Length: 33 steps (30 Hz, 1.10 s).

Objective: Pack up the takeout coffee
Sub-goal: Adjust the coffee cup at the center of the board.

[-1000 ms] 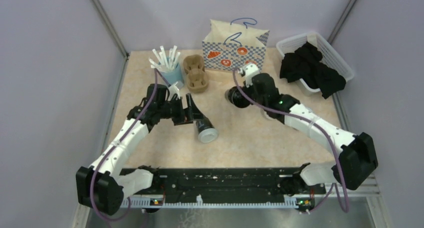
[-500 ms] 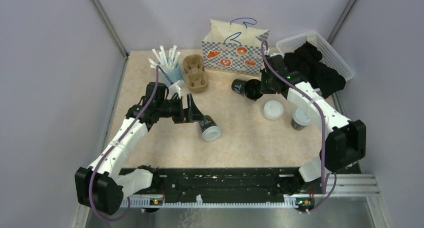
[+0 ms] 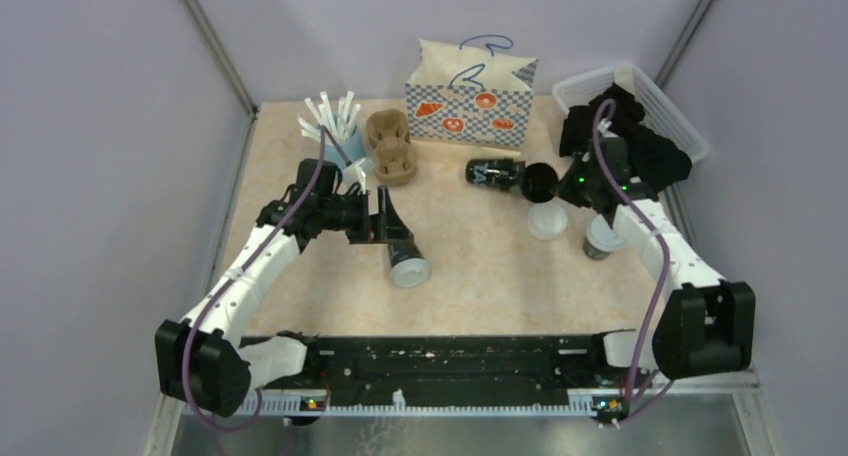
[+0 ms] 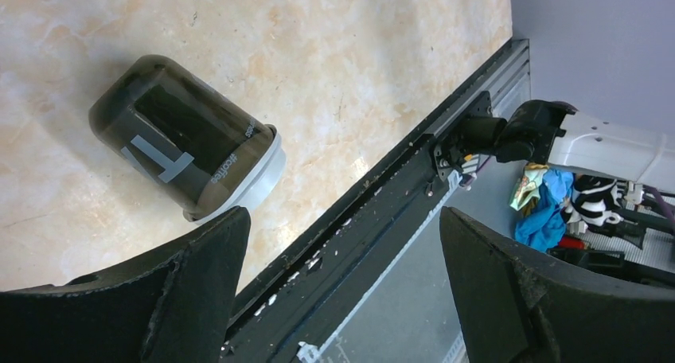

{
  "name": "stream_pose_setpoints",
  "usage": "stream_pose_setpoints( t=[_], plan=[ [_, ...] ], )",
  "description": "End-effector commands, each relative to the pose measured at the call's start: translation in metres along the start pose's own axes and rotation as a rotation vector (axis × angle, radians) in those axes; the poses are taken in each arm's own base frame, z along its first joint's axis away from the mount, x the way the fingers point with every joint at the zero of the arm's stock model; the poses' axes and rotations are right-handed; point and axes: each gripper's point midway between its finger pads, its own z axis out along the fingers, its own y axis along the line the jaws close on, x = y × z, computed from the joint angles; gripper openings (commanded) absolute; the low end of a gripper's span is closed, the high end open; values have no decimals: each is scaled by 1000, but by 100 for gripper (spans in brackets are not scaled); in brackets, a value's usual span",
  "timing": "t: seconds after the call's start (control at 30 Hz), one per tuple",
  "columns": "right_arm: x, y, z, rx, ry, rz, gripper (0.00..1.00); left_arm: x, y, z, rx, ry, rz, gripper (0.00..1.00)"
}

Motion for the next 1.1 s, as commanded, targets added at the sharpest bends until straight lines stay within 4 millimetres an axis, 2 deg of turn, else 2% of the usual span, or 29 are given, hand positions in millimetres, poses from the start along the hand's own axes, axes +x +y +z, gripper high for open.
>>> stream_pose_setpoints(
  t=[0.0, 0.07, 0.13, 0.2, 0.27, 0.4, 0.43, 0.5, 0.63, 0.77, 0.9, 0.97, 1.07],
  plan=[
    [-43, -4, -25, -131, -116, 115, 0, -12, -9, 2, 36, -3, 46, 96],
    [-39, -4, -26, -168, -96, 110, 0, -16, -13, 7, 71, -2, 52, 96],
    [-45, -23, -24, -129, -113, 140, 0, -21, -19, 13, 104, 1, 59, 96],
    [-50, -29, -18, -158, -120, 185, 0, -30, -25, 23, 122, -10, 84, 96],
    [-55, -32, -4, -183, -106, 218, 0, -41, -35, 40, 120, -29, 122, 93],
    [-52, -41, 17, -219, -39, 275, 0, -68, -56, 88, 64, -39, 220, 77],
    [-53, -43, 20, -225, -48, 287, 0, -74, -47, 107, 11, -34, 226, 70],
    [-52, -48, 26, -236, -47, 309, 0, -90, -37, 126, -71, -46, 212, 56],
    [-39, -43, 41, -308, 16, 315, 0, -119, -22, 158, -111, -133, 167, 44],
    [-27, -35, 55, -407, 79, 301, 0, -138, -4, 179, -169, -241, 80, 41],
    [-16, -34, 65, -455, 117, 288, 0, -167, -1, 190, -190, -376, 100, 42],
    [-14, -32, 68, -479, 126, 286, 0, -174, 7, 200, -229, -392, 108, 43],
    [-12, -31, 75, -513, 135, 295, 0, -172, 28, 218, -281, -369, 83, 45]
  ],
)
